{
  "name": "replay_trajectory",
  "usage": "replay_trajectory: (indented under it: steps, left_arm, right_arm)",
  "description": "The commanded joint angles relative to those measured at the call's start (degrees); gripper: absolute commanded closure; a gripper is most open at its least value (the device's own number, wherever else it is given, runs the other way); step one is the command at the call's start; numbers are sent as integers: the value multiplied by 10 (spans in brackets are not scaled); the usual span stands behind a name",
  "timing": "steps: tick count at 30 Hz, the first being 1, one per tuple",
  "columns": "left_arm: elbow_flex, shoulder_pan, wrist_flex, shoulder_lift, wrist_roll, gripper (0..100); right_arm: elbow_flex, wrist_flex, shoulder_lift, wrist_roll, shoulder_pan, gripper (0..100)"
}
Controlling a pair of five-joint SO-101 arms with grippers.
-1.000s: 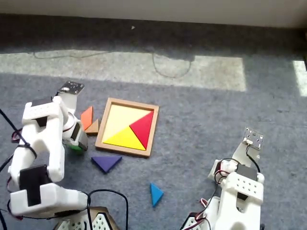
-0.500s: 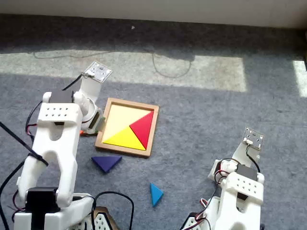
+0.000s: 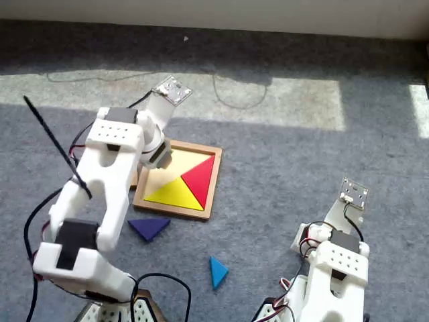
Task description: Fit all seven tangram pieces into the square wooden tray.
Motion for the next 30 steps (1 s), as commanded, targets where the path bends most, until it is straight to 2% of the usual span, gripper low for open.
replay_trajectory:
  steps: [1, 8, 11, 14, 23, 30]
  left_arm:
    - [-93, 22, 4, 80, -48, 818]
    - [-177, 49, 102, 147, -86, 814]
    - [-192, 51, 127, 153, -85, 738]
    - [-193, 50, 127, 155, -85, 679]
    - [-207, 48, 123, 149, -84, 691]
    - [-233, 15, 123, 155, -82, 705]
  right_arm:
    - [1, -4, -4, 7, 6, 994]
    - [1, -4, -4, 7, 6, 994]
    - [1, -4, -4, 7, 6, 994]
    - [1, -4, -4, 7, 6, 994]
    - [1, -4, -4, 7, 6, 994]
    - [0, -4, -4, 7, 6, 994]
